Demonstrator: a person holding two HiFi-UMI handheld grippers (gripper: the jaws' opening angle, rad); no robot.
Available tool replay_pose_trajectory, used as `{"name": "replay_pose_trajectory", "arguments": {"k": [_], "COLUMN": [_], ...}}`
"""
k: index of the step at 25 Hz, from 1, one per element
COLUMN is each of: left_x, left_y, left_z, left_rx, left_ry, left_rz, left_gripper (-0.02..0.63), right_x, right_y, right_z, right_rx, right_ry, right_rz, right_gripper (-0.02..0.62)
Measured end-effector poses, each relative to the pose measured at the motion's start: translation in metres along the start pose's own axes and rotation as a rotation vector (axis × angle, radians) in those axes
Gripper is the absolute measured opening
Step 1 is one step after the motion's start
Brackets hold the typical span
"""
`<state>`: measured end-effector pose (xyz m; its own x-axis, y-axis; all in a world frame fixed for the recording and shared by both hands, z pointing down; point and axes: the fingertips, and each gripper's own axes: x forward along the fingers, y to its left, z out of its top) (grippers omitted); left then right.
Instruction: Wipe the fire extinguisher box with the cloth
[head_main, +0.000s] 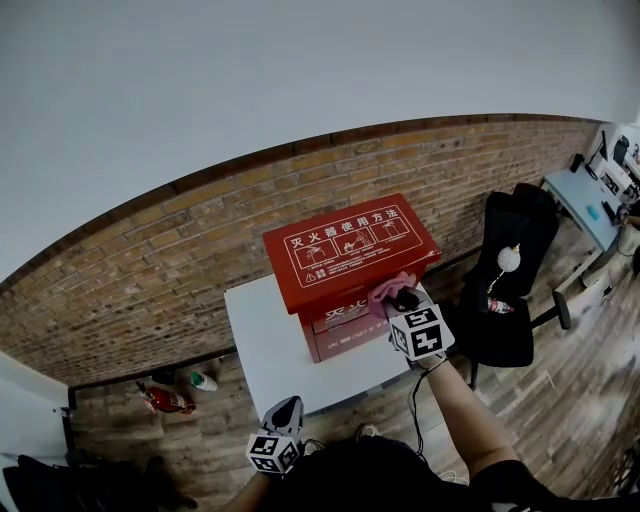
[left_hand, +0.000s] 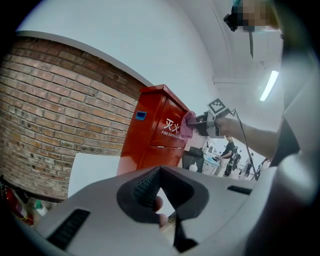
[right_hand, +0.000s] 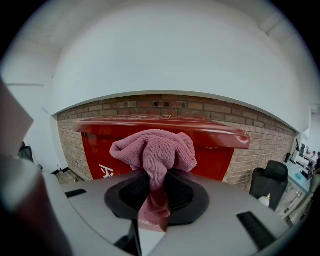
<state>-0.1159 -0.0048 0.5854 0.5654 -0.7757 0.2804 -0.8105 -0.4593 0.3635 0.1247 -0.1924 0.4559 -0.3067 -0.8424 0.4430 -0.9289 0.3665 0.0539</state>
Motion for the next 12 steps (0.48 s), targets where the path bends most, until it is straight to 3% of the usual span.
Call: {"name": "replay_pose_trajectory", "arguments": {"k": [12], "left_x": [-0.015], "left_y": [0.016], "left_z": [0.000], "left_rx": [-0.014], "left_ry": [-0.001], "left_rz": [-0.005], "left_gripper": [0.017], "right_x": [-0.006], "right_y": [0.002], "right_z": [0.015], "right_rx": [0.015], "right_ry": [-0.025], "right_rz": [-0.043], "right_gripper": [0.094]}}
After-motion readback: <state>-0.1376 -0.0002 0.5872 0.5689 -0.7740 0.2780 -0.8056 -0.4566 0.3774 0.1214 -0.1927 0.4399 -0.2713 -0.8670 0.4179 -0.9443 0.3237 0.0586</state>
